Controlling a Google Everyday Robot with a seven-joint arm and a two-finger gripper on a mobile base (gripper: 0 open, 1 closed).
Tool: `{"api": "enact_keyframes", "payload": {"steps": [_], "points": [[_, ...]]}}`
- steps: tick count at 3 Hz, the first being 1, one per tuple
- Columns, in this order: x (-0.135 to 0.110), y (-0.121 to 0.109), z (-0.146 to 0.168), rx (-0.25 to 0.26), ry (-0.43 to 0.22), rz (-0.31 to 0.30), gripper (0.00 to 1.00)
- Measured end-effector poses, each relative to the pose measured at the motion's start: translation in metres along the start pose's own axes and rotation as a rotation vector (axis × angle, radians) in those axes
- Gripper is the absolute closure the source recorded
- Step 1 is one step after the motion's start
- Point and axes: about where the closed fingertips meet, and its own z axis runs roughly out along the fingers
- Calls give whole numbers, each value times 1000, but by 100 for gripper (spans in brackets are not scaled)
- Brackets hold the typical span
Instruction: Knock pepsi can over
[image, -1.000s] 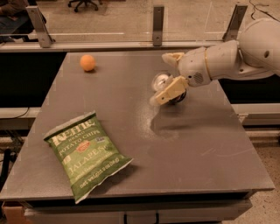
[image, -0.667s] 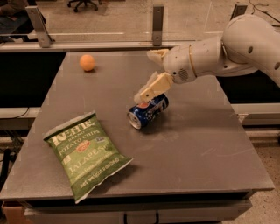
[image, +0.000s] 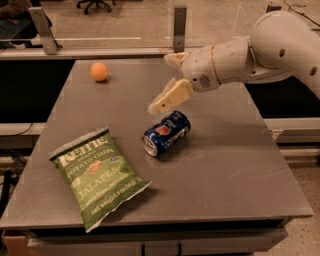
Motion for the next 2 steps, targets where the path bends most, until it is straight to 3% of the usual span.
{"api": "enact_keyframes", "payload": {"steps": [2], "points": [[37, -52, -86, 150, 145, -58, 0]]}}
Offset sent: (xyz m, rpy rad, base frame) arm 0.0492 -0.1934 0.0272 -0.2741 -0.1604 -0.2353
